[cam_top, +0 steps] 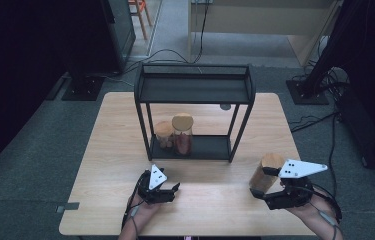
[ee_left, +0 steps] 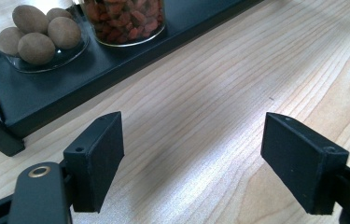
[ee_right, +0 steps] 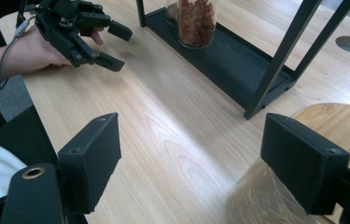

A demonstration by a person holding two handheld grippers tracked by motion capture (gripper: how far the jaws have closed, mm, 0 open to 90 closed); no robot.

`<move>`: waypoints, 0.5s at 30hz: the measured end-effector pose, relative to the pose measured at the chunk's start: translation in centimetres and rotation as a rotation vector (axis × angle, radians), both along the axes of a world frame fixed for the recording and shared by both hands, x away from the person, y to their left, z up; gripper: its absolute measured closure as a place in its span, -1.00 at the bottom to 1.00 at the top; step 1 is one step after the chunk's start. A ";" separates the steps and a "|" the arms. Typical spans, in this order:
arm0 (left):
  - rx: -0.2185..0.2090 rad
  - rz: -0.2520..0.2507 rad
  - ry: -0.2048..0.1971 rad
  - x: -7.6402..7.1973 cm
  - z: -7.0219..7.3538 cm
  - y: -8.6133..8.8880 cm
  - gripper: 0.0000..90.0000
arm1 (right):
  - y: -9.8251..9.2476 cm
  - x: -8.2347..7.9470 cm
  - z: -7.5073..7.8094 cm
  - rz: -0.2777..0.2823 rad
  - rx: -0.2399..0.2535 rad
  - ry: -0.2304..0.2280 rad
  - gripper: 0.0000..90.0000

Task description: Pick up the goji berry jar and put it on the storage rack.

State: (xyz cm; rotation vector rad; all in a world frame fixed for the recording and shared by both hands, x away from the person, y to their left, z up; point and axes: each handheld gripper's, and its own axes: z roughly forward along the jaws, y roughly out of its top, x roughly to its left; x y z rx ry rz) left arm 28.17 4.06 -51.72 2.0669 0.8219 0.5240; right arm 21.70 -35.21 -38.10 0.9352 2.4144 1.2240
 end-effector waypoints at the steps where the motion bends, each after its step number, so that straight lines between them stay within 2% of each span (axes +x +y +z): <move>1: 0.000 0.000 0.000 0.0 0.0 0.0 -0.52 | 0.0 -0.1 0.0 0.000 -0.002 0.000 -0.56; 15: -0.002 0.001 0.001 0.0 0.0 0.0 -0.52 | -2.0 -1.0 0.1 -0.013 -0.031 0.035 -0.56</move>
